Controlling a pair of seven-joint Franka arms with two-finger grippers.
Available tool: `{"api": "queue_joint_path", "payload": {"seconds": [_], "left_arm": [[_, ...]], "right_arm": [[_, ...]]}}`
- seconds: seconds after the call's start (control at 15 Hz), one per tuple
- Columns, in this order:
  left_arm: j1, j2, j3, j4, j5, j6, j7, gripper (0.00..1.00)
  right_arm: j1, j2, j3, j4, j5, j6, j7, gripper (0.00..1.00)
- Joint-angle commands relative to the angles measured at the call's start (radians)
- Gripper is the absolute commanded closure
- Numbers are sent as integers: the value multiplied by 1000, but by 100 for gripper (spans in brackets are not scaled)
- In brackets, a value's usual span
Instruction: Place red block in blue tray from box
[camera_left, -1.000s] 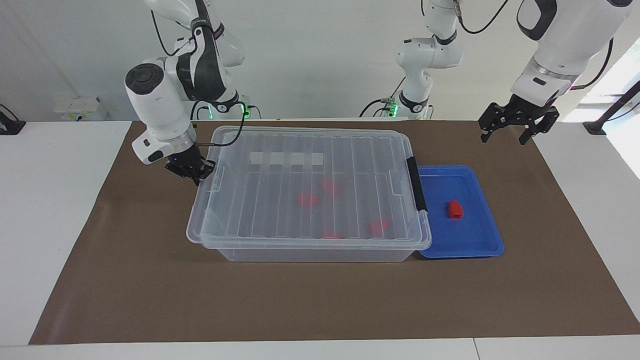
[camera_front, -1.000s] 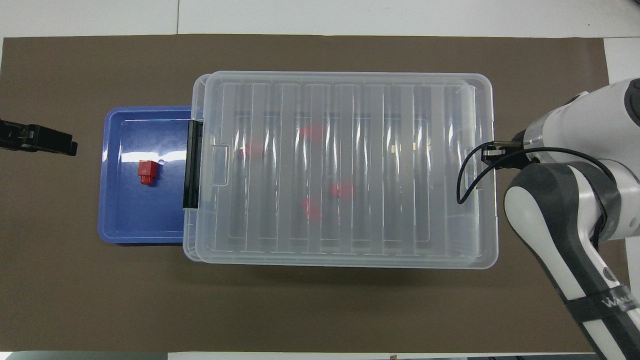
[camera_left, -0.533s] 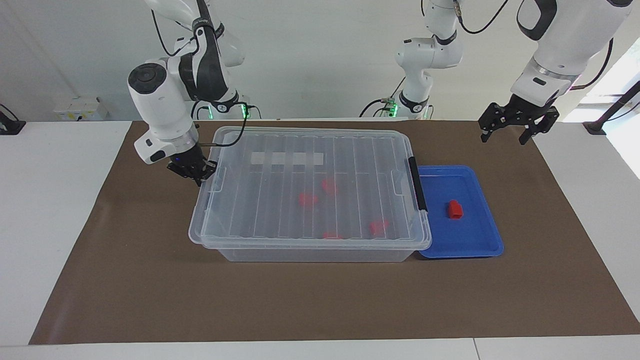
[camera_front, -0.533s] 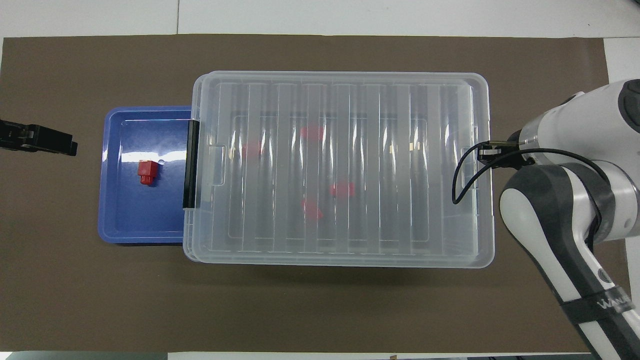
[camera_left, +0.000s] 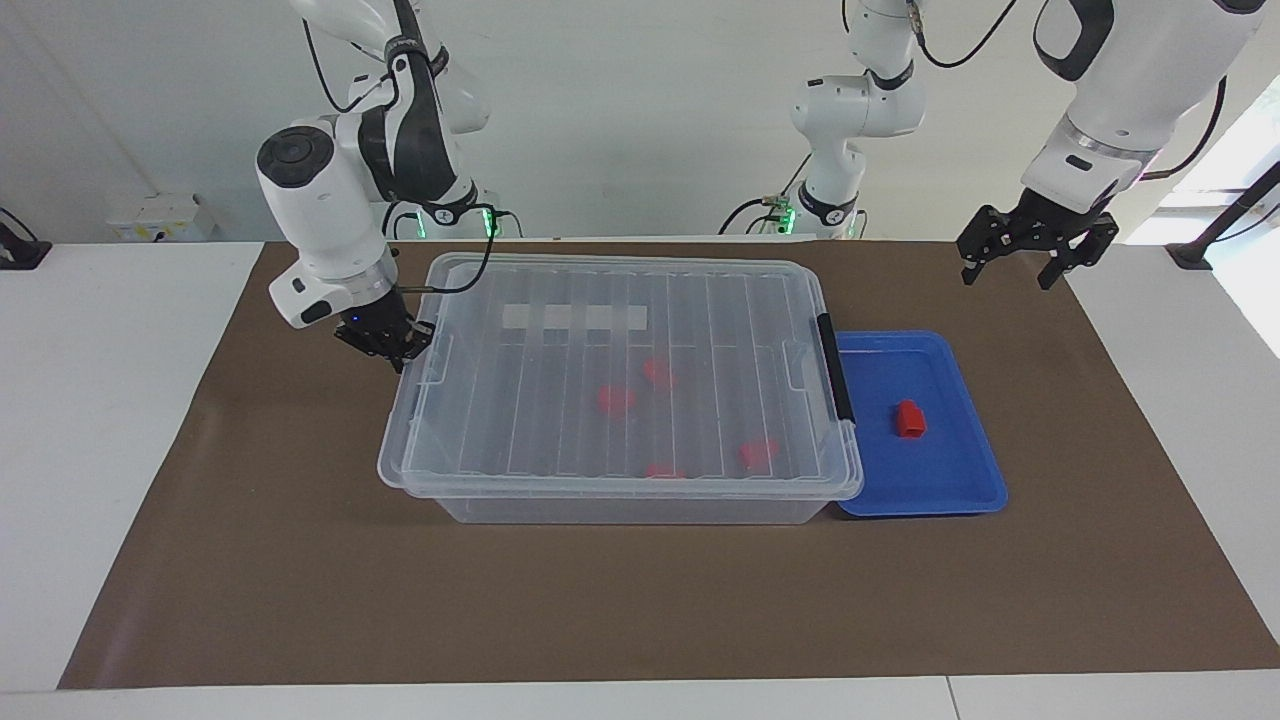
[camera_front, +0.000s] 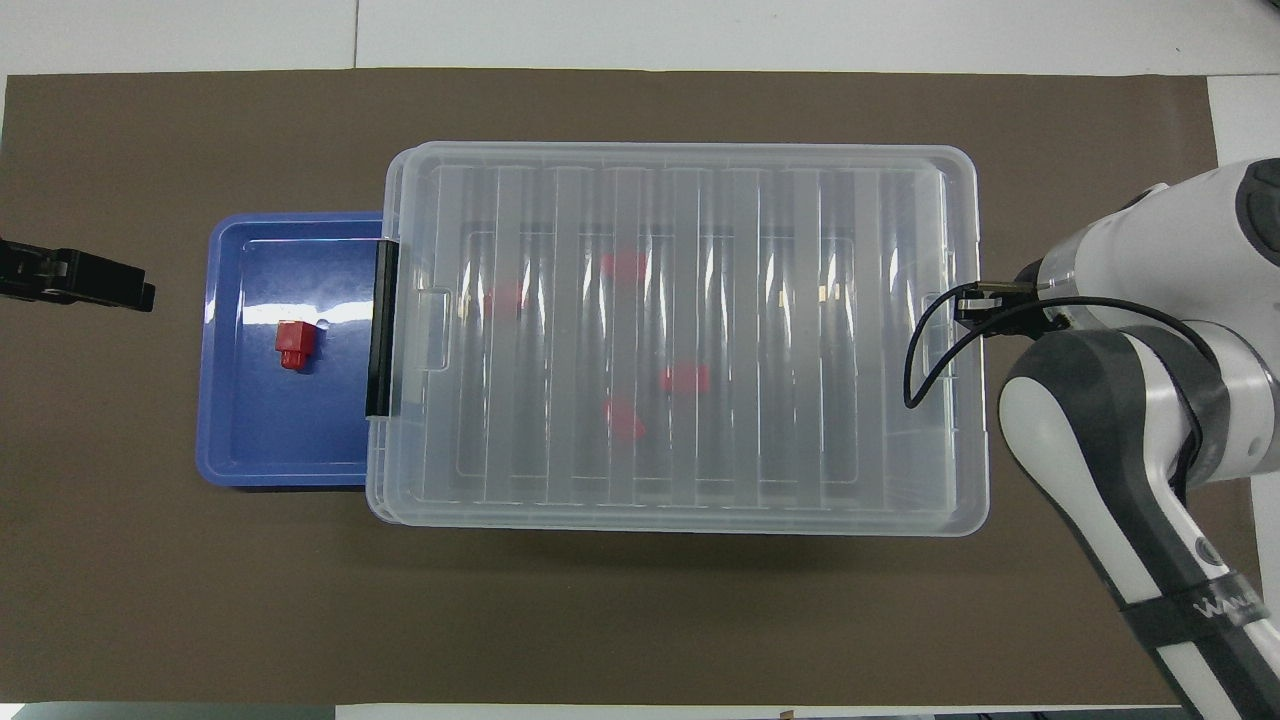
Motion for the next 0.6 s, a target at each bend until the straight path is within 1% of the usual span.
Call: {"api": "queue_joint_path", "payload": {"seconds": [0.0,0.2,0.33,0.53], "left_arm": [[3,0,-1,4,0,-15,-2,0],[3,0,-1,4,0,-15,-1,0],[3,0,-1,4,0,-15,-1,0],[3,0,-1,4,0,-15,-1,0]], "right_arm": [[-4,-14,9,-17,18,10,12,100],[-4,-9,5,36,18,-70,6,100],[-4,-12,-8,71,16,-124,-31,100],[-4,-20,-55,119,16,-205,-106,100]]}}
